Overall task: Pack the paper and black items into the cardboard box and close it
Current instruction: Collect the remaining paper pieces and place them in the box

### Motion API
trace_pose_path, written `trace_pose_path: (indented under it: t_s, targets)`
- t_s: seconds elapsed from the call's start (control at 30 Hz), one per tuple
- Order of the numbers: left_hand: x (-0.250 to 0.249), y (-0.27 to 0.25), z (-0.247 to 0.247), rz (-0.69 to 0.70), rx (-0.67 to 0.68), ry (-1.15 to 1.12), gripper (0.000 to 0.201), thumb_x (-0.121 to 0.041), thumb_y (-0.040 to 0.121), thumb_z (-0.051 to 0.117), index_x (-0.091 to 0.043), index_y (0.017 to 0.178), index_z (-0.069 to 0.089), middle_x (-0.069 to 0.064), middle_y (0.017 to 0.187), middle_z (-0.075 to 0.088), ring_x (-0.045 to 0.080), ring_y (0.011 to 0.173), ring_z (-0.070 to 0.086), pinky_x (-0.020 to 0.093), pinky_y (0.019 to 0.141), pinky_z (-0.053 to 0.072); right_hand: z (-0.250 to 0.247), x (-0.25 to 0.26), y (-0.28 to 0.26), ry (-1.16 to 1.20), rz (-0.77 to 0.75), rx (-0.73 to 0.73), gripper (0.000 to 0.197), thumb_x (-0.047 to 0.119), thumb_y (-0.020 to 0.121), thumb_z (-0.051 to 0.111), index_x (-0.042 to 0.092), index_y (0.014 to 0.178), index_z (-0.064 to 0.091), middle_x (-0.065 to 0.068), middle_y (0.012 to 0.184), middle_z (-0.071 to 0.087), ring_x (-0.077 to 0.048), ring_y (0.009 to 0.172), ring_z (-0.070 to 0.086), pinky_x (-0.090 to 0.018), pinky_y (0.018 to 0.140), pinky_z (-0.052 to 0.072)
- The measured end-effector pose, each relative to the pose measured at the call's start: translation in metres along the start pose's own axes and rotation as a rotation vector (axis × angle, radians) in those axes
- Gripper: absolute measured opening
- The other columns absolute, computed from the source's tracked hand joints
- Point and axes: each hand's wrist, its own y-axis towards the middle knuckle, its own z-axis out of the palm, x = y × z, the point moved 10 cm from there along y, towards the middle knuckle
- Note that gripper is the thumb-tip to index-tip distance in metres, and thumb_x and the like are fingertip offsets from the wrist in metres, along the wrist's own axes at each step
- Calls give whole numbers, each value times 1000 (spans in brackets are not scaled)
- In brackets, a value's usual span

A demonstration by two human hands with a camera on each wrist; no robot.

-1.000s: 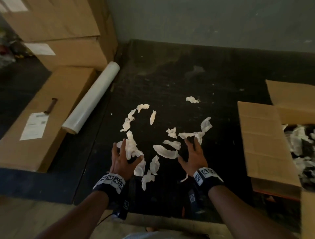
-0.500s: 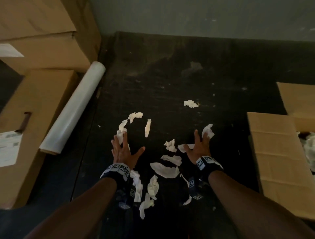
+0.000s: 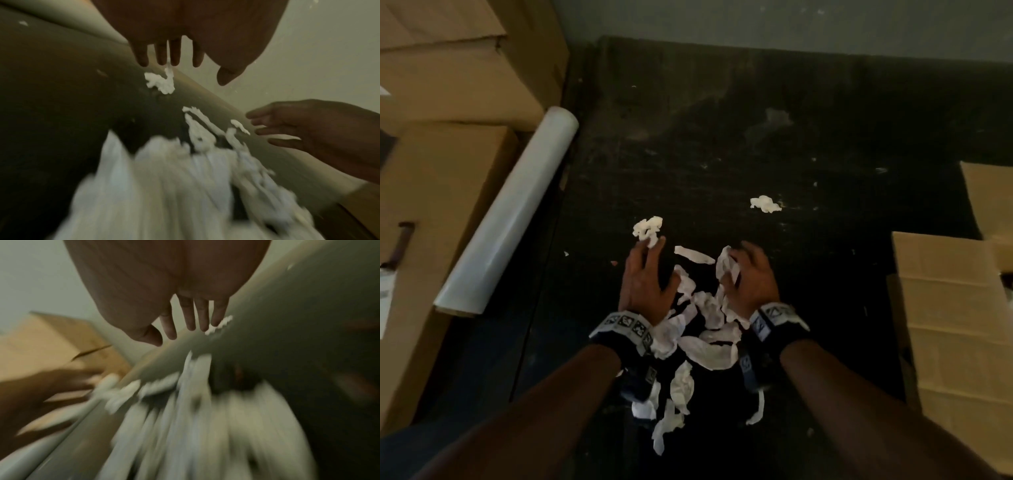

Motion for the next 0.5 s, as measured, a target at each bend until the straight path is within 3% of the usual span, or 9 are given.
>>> trace_pose_path:
  t_s: [0.17, 0.3, 0.37, 0.5]
  targets:
    - [20, 66, -17, -64, -28, 37, 73, -42, 90, 67, -34, 153, 33, 6, 164, 17, 32, 151, 18, 57, 115, 35, -42, -25, 89, -69, 184, 23, 69, 36, 89, 66, 31, 150, 34, -6, 162, 18, -30, 147, 22, -52, 115, 34]
    - [33, 100, 6, -182, 169, 64, 76, -51, 93, 63, -41, 157, 22, 0, 169, 1, 27, 155, 1, 55, 122, 20, -43, -47, 139, -158, 268, 140, 81, 44, 90, 62, 35, 157, 16, -4, 167, 0, -32, 152, 2, -55, 120, 22]
    - [33, 102, 23, -200, 280, 95, 78, -53, 94, 60, -41, 158, 16, -1, 169, -4, 25, 155, -3, 55, 123, 17, -31, -55, 147, -163, 282, 208, 84, 47, 92, 60, 35, 158, 11, -4, 167, -6, -33, 152, -4, -55, 121, 17]
    - [15, 79, 53, -84, 391, 124, 79, -50, 95, 59, -37, 159, 15, -3, 169, 0, 22, 155, -5, 51, 124, 8, 4, -40, 120, -169, 196, 260, 77, 45, 95, 56, 34, 158, 11, -4, 167, -8, -31, 153, -5, -51, 123, 16]
